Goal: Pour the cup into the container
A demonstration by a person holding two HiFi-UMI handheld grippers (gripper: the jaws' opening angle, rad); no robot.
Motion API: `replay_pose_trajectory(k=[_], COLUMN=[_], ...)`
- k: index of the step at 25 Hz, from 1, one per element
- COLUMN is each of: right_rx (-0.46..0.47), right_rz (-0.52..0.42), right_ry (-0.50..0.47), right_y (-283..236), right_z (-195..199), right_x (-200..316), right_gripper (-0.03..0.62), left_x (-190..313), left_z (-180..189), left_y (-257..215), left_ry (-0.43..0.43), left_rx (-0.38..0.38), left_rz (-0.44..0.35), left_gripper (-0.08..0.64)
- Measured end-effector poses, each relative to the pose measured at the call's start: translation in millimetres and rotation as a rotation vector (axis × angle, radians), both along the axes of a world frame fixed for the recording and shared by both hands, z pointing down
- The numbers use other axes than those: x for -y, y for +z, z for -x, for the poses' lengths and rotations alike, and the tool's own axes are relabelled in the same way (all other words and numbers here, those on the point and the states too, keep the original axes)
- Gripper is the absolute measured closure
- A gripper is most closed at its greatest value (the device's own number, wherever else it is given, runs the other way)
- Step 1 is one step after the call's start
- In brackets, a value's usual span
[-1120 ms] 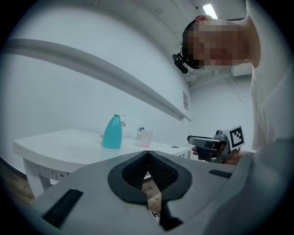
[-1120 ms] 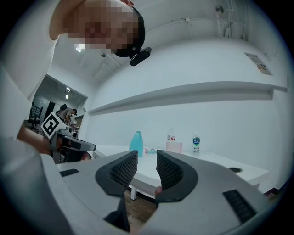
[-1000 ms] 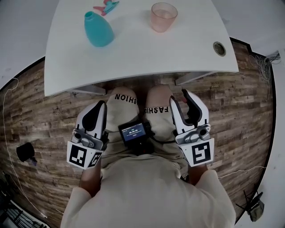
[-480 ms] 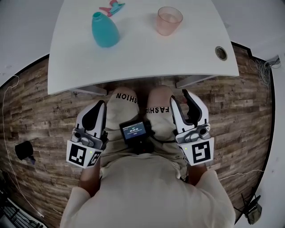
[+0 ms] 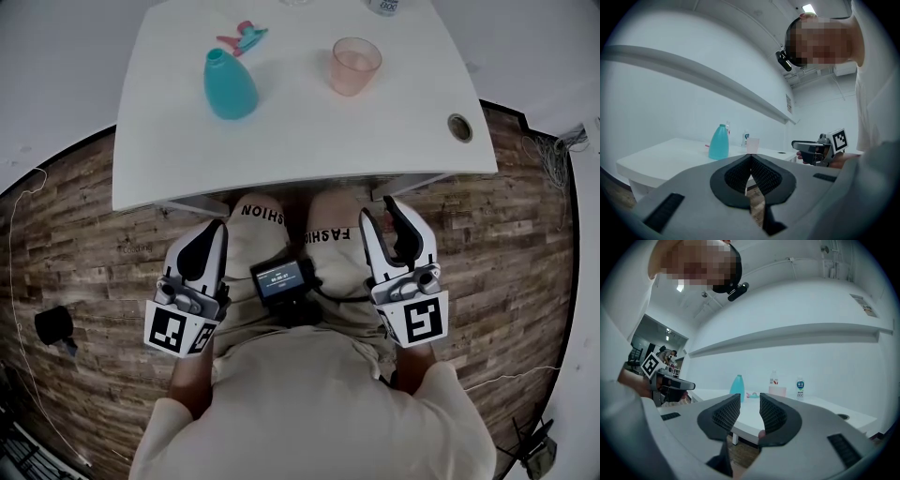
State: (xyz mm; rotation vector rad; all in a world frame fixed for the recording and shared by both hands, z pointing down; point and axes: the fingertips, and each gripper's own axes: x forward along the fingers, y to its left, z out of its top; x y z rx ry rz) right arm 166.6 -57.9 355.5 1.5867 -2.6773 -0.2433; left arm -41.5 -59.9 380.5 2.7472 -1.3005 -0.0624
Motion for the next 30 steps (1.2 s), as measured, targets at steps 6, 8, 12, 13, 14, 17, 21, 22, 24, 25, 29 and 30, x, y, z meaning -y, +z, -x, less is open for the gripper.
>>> replay_pose_trajectory(k=[6,8,12,13,14,17,21,22,24,25,29,30], right_rx=[-0.004,-0.006,-0.012,-0.012,-0.011,-0.013,-0.018,-0.021,-0.028,-0.031,-0.039,-0.039], right_rz=[0.004,0.001,-0.004,-0.005,-0.005,0.001,0.003,0.001,-0.006,-0.009,-0.006,-0.005], right_ry=[0.011,0.013,0.010,0.007,0.003,-0.013,-0.032,-0.033,-0.033,-0.032,-0.022,-0.018], right_y=[-0.7,-3.0,-6.6,-7.4,-8.0,-7.8,-9.3,-10.6,-14.5,-16.4,-21.9,-23.3], right_z=[-1.6,-1.3,-0.1,0.3,0.5,-0.1,-2.1,-2.9,-4.0,-4.3,-7.8,-9.7], right_x=[11.5,14.9,21.6,23.3,25.1,31.2,39.0,40.4,42.0,42.2,41.1,41.6], right_gripper=[0.482,0.482,0.482,0.483,0.482,0.482,0.469,0.468,0.462,0.460,0.451,0.449], left_x=[6.8,9.1,13.6,14.8,16.4,22.6,30.7,32.3,34.6,35.4,37.2,38.4], left_z=[2.5,3.4,7.1,9.0,11.3,19.0,25.2,25.2,23.7,22.6,17.5,16.2], left_y=[-5.9,-8.5,-11.1,-11.1,-10.7,-9.3,-12.0,-13.1,-15.0,-15.8,-20.1,-21.6], left_ry=[0.004,0.002,-0.006,-0.011,-0.017,-0.046,-0.076,-0.078,-0.072,-0.065,-0.038,-0.033], left_rx=[0.008,0.009,0.011,0.014,0.016,0.016,0.003,-0.001,-0.005,-0.005,-0.006,-0.007], left_rz=[-0.008,-0.013,-0.021,-0.022,-0.022,-0.020,-0.025,-0.027,-0.031,-0.033,-0.042,-0.044], left_gripper=[0.549,0.549,0.549,0.549,0.549,0.549,0.549,0.549,0.549,0.549,0.549,0.549])
